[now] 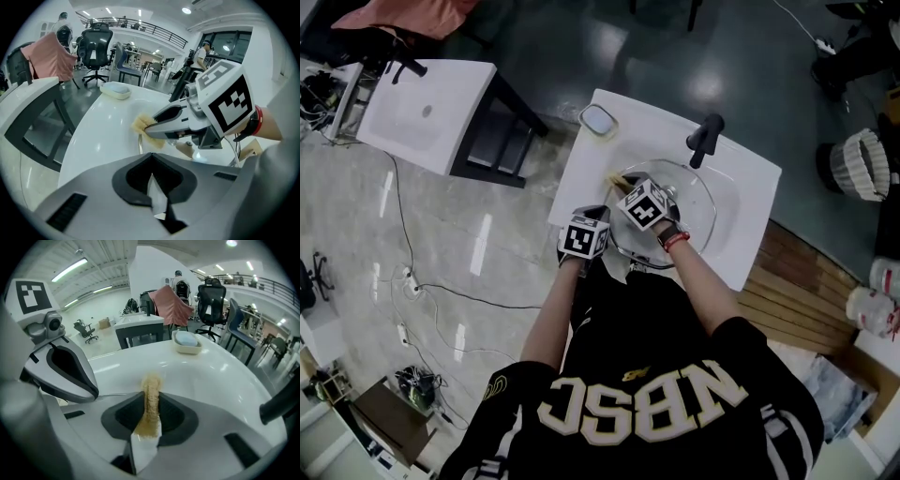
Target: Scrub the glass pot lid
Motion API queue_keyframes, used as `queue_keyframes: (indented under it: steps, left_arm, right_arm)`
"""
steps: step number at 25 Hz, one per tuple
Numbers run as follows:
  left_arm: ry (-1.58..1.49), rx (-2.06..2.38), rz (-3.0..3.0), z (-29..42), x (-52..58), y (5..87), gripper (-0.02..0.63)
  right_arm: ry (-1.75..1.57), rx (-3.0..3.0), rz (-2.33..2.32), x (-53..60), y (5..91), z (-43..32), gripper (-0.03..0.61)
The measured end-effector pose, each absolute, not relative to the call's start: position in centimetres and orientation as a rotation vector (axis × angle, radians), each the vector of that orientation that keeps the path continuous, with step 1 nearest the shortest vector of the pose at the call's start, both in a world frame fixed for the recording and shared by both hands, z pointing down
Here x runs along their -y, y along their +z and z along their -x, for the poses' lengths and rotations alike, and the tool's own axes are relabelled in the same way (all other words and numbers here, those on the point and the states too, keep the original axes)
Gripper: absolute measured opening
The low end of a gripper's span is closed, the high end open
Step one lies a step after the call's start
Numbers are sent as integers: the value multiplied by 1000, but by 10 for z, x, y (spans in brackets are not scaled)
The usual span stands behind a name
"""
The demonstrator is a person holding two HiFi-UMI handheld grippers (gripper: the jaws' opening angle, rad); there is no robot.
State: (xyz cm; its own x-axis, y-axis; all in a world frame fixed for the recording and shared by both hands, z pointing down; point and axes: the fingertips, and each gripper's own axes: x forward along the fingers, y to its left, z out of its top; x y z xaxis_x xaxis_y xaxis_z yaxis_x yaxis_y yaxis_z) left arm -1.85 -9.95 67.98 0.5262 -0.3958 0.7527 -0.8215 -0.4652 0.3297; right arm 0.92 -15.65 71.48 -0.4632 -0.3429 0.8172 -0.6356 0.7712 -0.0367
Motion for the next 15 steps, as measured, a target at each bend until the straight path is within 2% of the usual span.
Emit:
queue_keyframes:
  steps: [15]
  left_arm:
    - [963, 1116, -2157, 13, 98, 684, 14]
  right_arm:
    - [277, 1955, -865, 189, 737, -48, 85]
